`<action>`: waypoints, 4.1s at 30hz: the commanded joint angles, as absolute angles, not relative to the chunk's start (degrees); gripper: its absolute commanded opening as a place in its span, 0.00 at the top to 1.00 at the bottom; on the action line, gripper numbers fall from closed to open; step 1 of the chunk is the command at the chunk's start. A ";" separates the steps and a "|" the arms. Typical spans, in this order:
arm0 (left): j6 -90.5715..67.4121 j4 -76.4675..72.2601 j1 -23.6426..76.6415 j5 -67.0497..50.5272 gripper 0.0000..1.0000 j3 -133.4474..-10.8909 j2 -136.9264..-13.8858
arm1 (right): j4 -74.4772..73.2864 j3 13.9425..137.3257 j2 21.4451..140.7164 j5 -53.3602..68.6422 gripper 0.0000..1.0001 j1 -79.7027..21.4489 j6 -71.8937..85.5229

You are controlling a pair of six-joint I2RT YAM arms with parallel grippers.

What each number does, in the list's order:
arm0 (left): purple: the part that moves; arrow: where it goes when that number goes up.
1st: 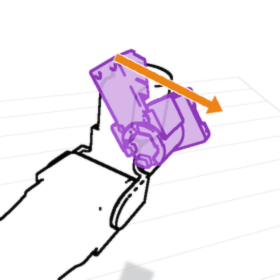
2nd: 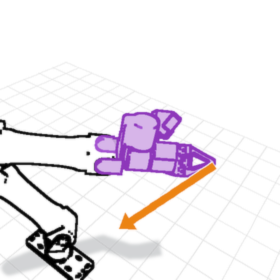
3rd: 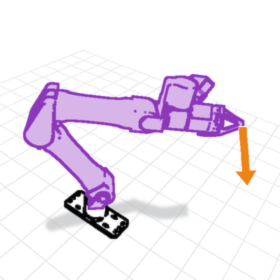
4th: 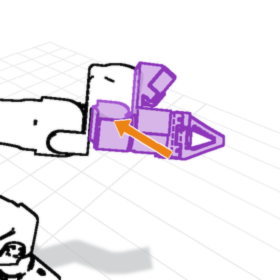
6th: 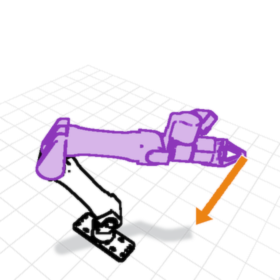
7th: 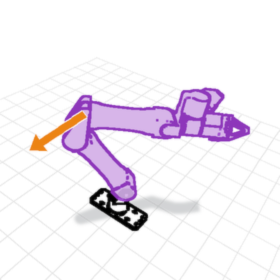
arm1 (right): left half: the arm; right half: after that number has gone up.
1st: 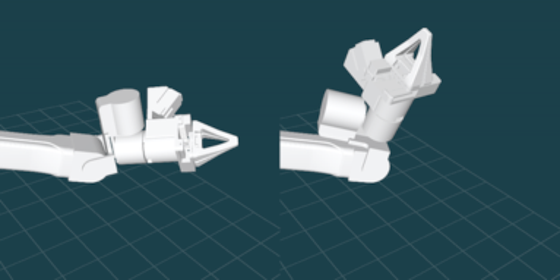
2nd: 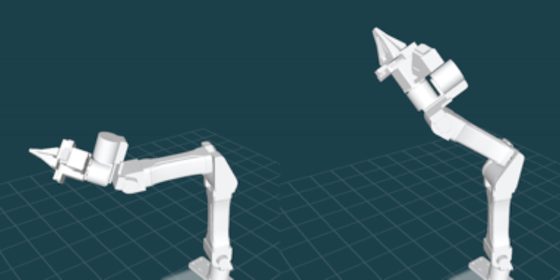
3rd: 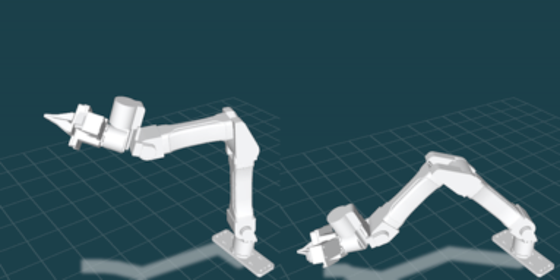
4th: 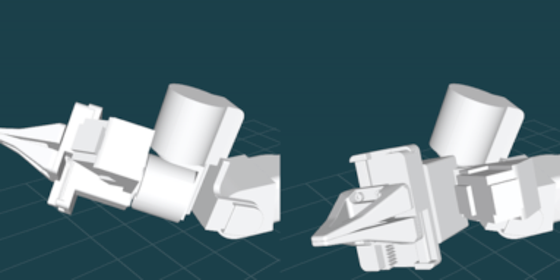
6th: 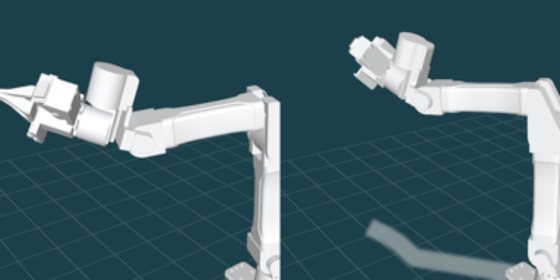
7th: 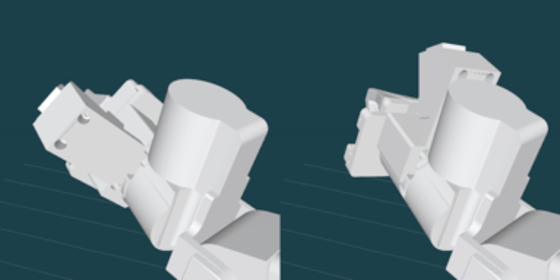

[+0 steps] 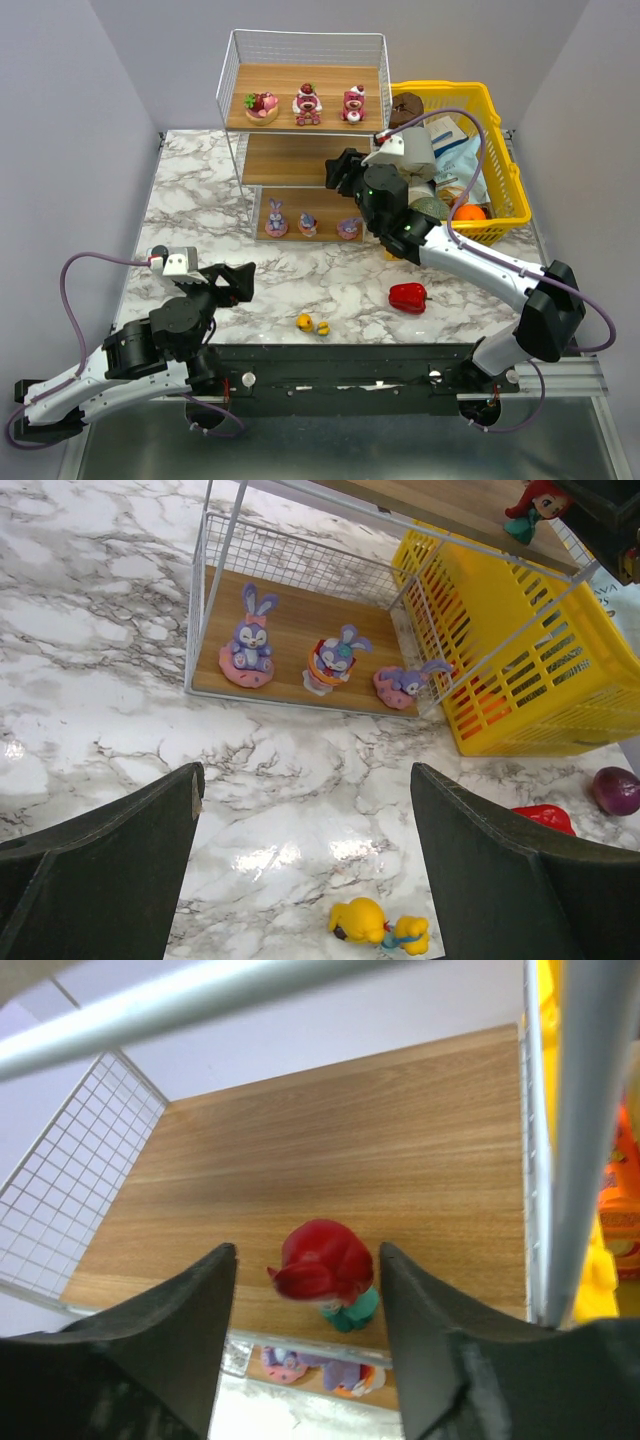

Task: Place and organize the plastic toys onto the shelf

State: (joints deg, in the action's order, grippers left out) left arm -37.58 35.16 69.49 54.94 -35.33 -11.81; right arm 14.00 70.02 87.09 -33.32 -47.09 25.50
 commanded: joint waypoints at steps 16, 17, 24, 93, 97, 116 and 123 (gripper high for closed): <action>-38.23 33.32 69.61 59.41 0.08 -35.51 -13.27 | 3.44 72.95 83.06 -34.37 0.21 -45.26 28.03; -38.15 33.05 69.61 59.41 0.07 -35.51 -13.53 | 2.73 73.21 82.88 -33.93 0.21 -45.18 28.30; -36.74 30.41 69.52 59.33 0.07 -35.33 -15.20 | -4.30 73.30 78.76 -29.63 0.20 -45.18 29.62; -53.53 8.17 69.78 24.35 0.33 -13.80 -44.56 | -32.61 71.89 60.64 -19.42 0.14 -45.09 30.94; -53.09 7.30 69.79 24.61 0.34 -13.62 -44.82 | -32.61 71.72 60.73 -19.25 0.14 -45.09 31.03; -54.58 15.44 70.14 31.71 0.69 -21.16 -45.97 | -34.18 72.16 60.21 -20.48 0.14 -45.18 31.20; -51.34 28.73 69.00 38.32 0.67 -36.45 -48.50 | -35.07 71.54 57.84 -20.83 0.14 -45.00 31.11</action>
